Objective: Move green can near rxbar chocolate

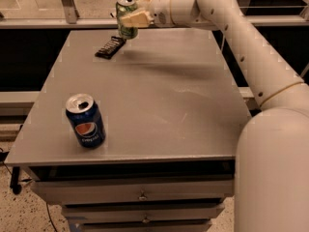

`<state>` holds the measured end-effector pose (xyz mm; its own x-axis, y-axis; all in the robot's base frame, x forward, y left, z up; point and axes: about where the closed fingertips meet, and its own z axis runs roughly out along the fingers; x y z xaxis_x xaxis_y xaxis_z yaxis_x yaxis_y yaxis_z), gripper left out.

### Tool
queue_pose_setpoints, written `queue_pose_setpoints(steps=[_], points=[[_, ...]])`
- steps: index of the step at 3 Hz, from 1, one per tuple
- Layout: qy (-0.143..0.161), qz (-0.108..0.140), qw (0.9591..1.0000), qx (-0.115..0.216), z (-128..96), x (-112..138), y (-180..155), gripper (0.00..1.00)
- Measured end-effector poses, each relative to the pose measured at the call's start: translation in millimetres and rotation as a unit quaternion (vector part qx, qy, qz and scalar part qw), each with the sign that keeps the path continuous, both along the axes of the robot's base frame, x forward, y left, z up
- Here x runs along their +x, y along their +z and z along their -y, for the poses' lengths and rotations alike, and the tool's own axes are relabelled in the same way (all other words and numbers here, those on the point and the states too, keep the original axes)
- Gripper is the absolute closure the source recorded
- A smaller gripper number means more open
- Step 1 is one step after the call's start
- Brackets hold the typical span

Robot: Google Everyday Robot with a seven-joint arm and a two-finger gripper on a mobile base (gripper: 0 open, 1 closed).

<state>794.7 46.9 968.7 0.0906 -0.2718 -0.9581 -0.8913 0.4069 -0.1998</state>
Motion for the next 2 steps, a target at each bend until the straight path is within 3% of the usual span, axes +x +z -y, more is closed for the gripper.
queue_pose_setpoints(steps=[2], points=[[0.035,-0.034,0.9985,-0.023,-35,-3,-28,1.00]])
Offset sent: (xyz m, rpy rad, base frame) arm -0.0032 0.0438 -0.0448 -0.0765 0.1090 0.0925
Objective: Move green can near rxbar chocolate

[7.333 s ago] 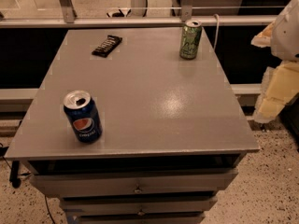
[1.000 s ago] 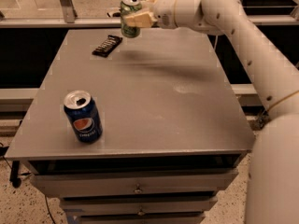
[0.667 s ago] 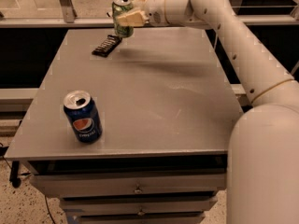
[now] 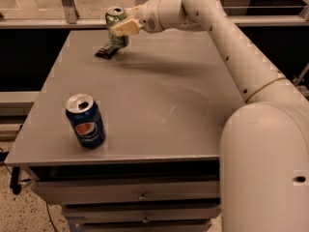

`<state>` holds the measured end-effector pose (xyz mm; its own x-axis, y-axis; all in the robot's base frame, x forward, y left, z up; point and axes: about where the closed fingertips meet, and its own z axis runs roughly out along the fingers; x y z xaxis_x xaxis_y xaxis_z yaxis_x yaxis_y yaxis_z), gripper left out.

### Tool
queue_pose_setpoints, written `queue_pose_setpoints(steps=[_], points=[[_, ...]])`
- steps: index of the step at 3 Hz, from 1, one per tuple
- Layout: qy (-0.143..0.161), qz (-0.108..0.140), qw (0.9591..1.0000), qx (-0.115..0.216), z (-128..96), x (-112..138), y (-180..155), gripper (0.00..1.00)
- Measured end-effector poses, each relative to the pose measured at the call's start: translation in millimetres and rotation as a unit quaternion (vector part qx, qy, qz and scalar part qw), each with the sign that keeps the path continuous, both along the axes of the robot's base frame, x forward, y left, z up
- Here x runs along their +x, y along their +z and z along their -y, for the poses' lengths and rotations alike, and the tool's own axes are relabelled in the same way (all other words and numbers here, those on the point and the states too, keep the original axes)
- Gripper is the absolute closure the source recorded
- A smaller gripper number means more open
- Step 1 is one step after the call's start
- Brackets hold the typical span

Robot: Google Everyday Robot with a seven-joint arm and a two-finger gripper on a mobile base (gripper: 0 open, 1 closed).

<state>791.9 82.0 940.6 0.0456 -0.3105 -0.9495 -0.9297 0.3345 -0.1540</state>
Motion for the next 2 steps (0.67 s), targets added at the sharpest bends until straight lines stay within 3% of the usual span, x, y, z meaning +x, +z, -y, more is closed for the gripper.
queue_pose_setpoints(steps=[2], points=[[-0.008,-0.027,0.9993,-0.025,4,1,-29,1.00]])
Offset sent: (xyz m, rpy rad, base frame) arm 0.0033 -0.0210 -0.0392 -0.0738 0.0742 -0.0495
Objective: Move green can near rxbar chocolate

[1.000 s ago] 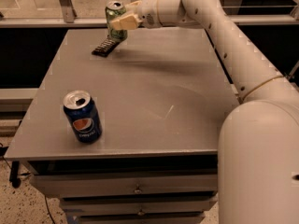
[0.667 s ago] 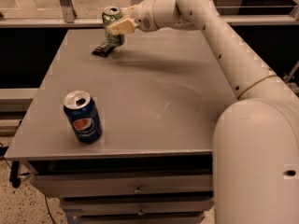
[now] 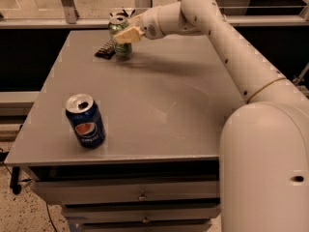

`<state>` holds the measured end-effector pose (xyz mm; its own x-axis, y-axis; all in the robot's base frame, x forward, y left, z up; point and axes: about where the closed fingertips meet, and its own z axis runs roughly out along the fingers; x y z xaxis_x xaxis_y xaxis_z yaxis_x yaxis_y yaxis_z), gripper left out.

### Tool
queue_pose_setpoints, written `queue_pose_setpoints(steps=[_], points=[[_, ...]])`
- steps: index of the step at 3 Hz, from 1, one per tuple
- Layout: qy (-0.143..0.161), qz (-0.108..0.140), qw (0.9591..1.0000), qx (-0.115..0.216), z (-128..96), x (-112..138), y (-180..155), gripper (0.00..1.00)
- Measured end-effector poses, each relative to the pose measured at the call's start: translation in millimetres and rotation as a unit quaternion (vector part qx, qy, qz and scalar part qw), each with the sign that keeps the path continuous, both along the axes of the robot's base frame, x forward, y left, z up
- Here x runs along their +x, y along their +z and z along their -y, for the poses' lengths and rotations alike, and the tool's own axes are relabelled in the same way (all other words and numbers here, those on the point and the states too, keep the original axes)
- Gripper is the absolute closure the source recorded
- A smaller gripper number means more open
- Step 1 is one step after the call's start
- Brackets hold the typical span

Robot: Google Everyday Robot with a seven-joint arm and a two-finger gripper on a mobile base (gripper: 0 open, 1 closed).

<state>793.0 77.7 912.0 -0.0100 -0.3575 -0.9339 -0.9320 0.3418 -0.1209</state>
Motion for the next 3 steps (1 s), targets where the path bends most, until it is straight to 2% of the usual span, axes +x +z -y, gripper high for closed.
queue_pose_setpoints(steps=[1,3], points=[[-0.009,-0.007,0.9999,-0.001,5.1,2.4,-5.4,0.83],[-0.018,-0.006,0.9998,0.005,5.7,7.0,-7.0,0.37]])
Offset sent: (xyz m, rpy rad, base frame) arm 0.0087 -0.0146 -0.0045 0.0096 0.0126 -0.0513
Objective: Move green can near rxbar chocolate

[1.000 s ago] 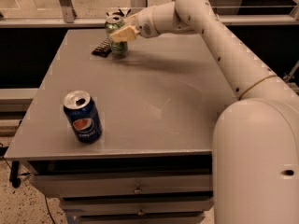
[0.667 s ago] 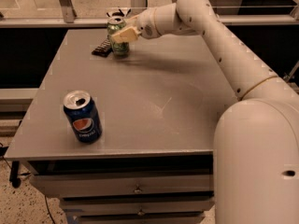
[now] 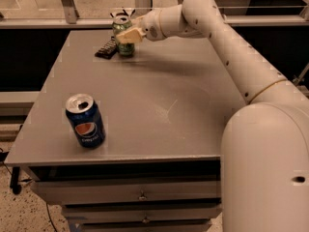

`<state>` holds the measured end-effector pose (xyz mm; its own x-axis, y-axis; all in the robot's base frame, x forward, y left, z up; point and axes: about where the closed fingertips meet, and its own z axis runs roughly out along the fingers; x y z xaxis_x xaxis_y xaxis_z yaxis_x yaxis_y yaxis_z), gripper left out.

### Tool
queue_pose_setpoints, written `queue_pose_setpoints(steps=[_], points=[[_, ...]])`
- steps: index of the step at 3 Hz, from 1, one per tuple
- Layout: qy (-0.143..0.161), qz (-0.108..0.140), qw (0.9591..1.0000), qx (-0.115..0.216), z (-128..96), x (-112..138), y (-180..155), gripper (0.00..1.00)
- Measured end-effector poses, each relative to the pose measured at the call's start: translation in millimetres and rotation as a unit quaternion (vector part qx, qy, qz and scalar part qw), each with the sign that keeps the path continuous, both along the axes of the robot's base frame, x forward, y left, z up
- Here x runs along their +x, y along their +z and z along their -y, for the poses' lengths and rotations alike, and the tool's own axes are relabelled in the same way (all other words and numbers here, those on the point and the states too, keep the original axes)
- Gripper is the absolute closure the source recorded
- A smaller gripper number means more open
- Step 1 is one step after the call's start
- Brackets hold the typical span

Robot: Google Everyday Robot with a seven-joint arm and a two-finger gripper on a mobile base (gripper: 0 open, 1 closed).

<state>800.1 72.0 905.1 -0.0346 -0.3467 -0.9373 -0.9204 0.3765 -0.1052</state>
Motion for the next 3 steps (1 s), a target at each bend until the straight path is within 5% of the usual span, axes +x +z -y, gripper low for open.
queue_pose_setpoints(steps=[1,2,3], points=[[-0.003,0.003,1.0000,0.007,-3.1,2.1,0.6,0.12],[-0.004,0.003,0.9999,0.015,-6.8,1.9,0.5,0.00],[-0.013,0.000,0.9997,0.020,-2.6,-1.0,-2.0,0.00]])
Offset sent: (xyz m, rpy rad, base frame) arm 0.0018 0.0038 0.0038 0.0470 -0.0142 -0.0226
